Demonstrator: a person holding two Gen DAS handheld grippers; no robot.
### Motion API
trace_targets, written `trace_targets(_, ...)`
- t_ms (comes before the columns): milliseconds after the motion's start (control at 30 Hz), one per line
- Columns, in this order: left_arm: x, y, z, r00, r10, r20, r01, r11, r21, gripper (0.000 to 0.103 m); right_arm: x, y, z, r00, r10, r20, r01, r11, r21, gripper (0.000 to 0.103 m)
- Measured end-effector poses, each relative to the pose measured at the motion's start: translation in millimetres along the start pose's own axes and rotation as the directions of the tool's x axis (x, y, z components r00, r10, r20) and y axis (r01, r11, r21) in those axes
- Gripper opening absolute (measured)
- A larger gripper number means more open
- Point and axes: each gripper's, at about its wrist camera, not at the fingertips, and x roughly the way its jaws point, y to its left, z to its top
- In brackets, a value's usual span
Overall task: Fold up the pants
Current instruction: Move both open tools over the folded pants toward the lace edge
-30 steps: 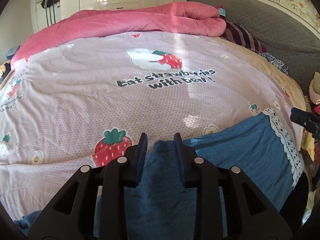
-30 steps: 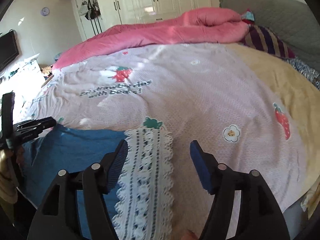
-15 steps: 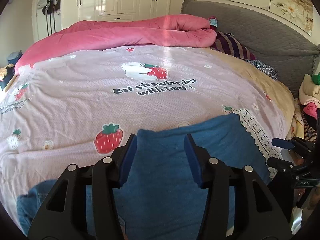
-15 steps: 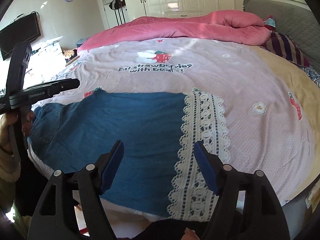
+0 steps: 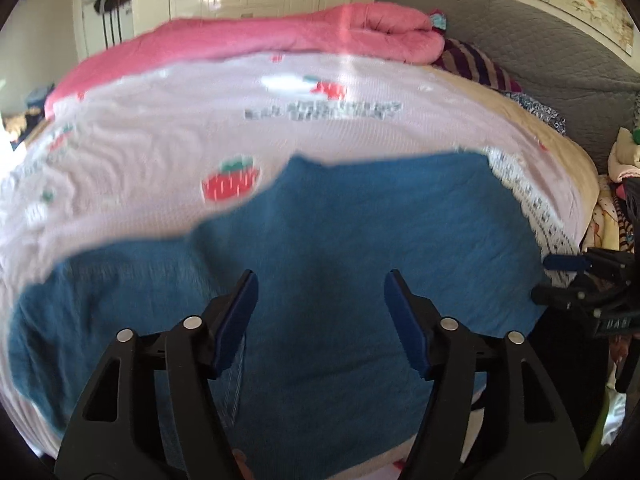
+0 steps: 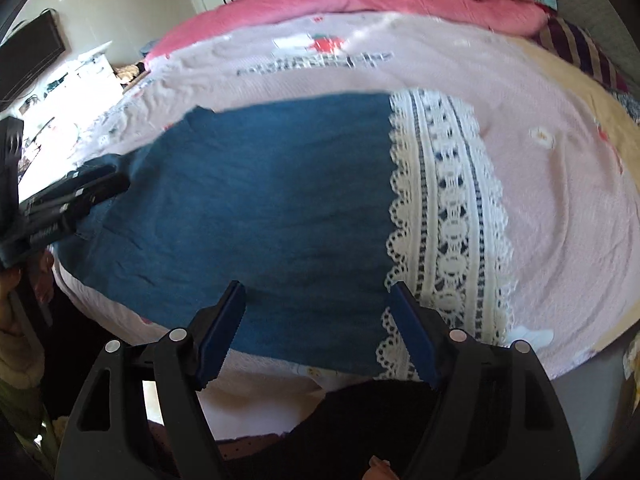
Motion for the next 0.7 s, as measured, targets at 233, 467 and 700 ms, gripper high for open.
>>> trace_targets(233,11,6,-19,0.999,0.033,-0.012,-0.033,0.999,0.012,0.062,1,6,-2,1.000,0.003,0.023,-0.003,1.000,-0.016,0.082)
trace_targets(467,-18,-8,1,0.998,-0.034,0.059,0.034,0.999,0.014,0.080,-46,-19,-5,0.983,-0.032,0.178,0.025,0.999,0.045,0.084)
trace_targets(700,-23,-51,36,0.993,-0.091,0.072,0.085,0.992,0.088,0.093,-60,-62,-21,0.979,-0.055,0.195,0.022,0.986,0.167,0.086)
